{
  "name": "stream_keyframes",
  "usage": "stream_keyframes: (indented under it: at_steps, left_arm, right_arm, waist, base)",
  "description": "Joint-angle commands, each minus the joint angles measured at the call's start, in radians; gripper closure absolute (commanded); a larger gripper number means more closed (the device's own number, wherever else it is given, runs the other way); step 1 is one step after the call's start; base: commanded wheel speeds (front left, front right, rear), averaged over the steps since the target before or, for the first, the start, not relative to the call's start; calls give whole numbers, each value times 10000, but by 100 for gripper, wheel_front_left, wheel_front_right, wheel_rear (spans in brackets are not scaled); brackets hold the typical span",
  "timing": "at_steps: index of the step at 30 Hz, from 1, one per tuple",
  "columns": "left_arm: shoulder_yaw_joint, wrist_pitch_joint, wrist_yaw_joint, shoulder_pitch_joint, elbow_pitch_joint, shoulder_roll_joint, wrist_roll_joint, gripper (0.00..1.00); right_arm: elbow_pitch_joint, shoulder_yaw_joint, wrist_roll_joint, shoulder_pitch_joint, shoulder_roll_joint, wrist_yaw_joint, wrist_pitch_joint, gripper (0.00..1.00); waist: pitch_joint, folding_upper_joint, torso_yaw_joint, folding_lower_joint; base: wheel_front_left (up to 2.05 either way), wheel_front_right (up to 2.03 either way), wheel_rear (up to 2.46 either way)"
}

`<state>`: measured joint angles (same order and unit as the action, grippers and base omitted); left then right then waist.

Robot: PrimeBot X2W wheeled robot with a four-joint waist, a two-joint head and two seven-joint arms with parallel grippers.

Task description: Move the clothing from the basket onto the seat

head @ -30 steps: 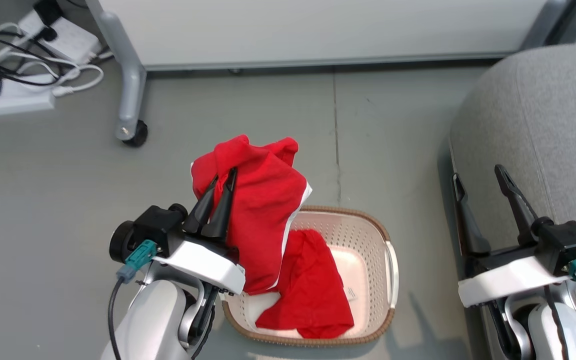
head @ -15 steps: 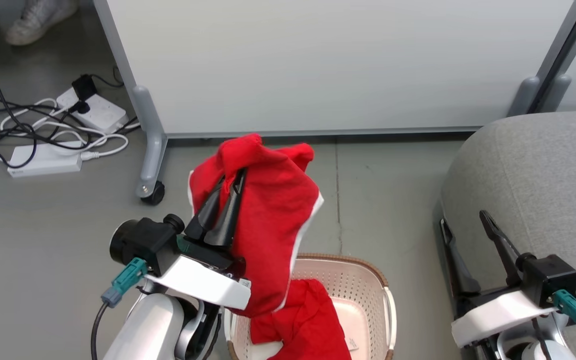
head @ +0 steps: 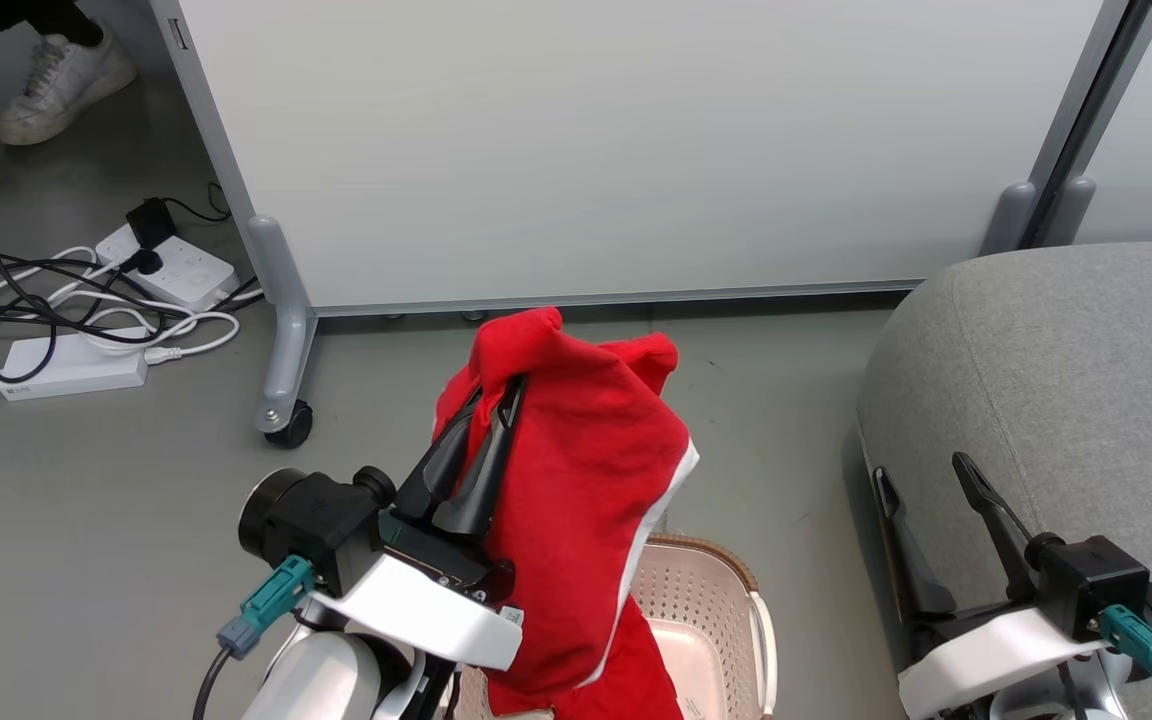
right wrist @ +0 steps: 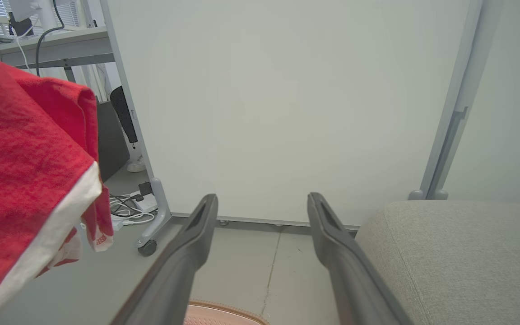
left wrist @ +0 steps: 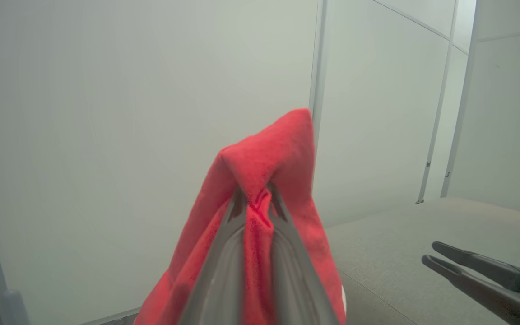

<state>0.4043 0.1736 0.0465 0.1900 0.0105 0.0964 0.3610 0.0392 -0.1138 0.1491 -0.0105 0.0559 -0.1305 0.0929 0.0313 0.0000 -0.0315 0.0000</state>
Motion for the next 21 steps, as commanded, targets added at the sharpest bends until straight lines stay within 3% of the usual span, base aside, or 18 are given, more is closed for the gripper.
stream_keyframes:
  at_steps: [1, 12, 18, 21]
  left_arm:
    - [-8, -45, -58, -115, 79, 78, -5, 100]
    - [90, -143, -123, -104, 205, 122, 41, 100]
    - [158, -141, -160, 20, 131, 122, 19, 100]
    - [216, -149, -166, 116, 64, 121, -8, 100]
  right_arm:
    - [-55, -10, 55, 88, 2, -5, -9, 0]
    - [-134, -200, 92, 44, -30, -5, 8, 0]
    - [-681, -1843, 698, -277, -24, -5, -404, 0]
    - [-979, -3309, 1289, -518, -29, -5, -801, 0]
  waist:
    - [-2, 0, 10, 0]
    - [14, 0, -8, 0]
    - [2, 0, -41, 0]
    - [-25, 0, -84, 0]
  base:
    - [0, 0, 0]
    - [0, 0, 0]
    - [0, 0, 0]
    - [0, 0, 0]
